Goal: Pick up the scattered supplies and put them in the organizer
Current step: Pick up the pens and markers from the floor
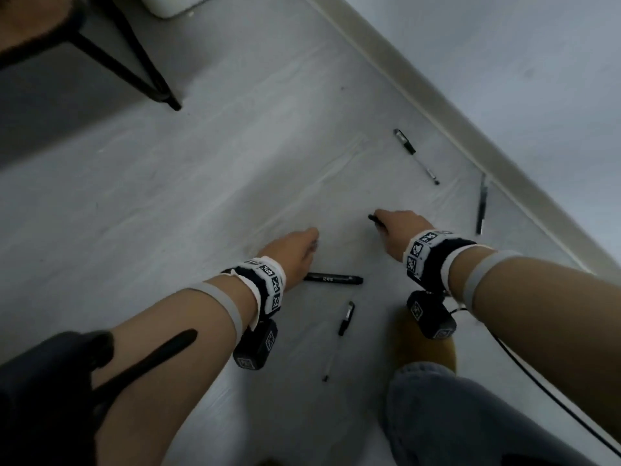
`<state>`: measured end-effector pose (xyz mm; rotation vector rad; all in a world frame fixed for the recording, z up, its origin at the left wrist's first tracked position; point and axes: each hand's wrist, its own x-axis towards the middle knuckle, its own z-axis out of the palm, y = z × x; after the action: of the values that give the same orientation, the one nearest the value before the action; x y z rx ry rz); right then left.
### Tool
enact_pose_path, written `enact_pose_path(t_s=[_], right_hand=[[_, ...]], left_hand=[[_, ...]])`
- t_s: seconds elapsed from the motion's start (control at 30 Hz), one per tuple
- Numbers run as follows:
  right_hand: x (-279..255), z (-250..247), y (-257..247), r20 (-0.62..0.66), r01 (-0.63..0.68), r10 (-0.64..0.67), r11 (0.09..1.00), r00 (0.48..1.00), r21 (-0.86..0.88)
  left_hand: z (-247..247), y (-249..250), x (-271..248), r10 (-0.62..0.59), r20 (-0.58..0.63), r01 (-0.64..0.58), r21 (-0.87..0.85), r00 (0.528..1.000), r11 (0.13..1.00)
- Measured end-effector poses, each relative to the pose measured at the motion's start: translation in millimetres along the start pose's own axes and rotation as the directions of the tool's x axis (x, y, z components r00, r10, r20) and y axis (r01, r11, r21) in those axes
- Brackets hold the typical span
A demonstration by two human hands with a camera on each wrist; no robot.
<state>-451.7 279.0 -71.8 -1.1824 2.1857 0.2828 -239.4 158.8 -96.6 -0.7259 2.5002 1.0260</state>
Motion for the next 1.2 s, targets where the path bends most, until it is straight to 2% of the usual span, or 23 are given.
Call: enact_pose_path(t_s=[0.07,0.13,0.2,0.43,0.5,0.57,0.6,0.67,0.8,0.93,1.1,1.2], right_hand=[[-8,-8,20,-0.083,-0.005,0.015,0.994,0.996,0.113],[-15,-16,44,-0.140,-0.054,0.073,0.989,0.987,0.136],[-23,-19,73,-0.152,-0.126,0.144,0.984,0.978,0.125],[-70,9,151,-0.147,-0.326,0.347,0.934,0.926,0.148],[-80,21,159,-0.139,-0.340,0.359,0.929,0.923,0.147],[-85,30,163,-0.124,-0.345,0.364,0.926,0.923,0.155],[-86,34,164,-0.107,-0.353,0.372,0.922,0.922,0.162],[-88,45,162,-0.050,-0.380,0.392,0.911,0.919,0.158],[-83,66,151,0.028,-0.413,0.414,0.899,0.910,0.146],[-74,65,140,0.091,-0.386,0.377,0.914,0.922,0.122],[-84,41,153,-0.002,-0.374,0.398,0.864,0.917,0.338],[-104,37,182,-0.003,-0.433,0.452,0.856,0.892,0.281]], left_hand=[[14,15,7,0.073,0.104,-0.086,0.130,0.992,0.988],[26,24,11,0.090,0.190,-0.147,0.313,0.978,0.938],[33,31,15,0.096,0.221,-0.182,0.409,0.971,0.894],[38,69,16,-0.013,0.315,-0.093,0.318,0.949,0.944],[49,79,11,-0.047,0.372,-0.121,0.416,0.927,0.901],[58,87,9,-0.084,0.446,-0.205,0.560,0.891,0.803],[61,90,10,-0.095,0.479,-0.244,0.596,0.873,0.765],[65,97,14,-0.117,0.508,-0.264,0.615,0.854,0.743],[58,106,27,-0.125,0.467,-0.215,0.608,0.876,0.765],[44,111,43,-0.058,0.325,-0.148,0.572,0.944,0.807],[34,122,68,0.022,0.123,-0.076,0.454,0.992,0.888],[37,143,83,0.086,0.074,-0.108,0.370,0.994,0.923]])
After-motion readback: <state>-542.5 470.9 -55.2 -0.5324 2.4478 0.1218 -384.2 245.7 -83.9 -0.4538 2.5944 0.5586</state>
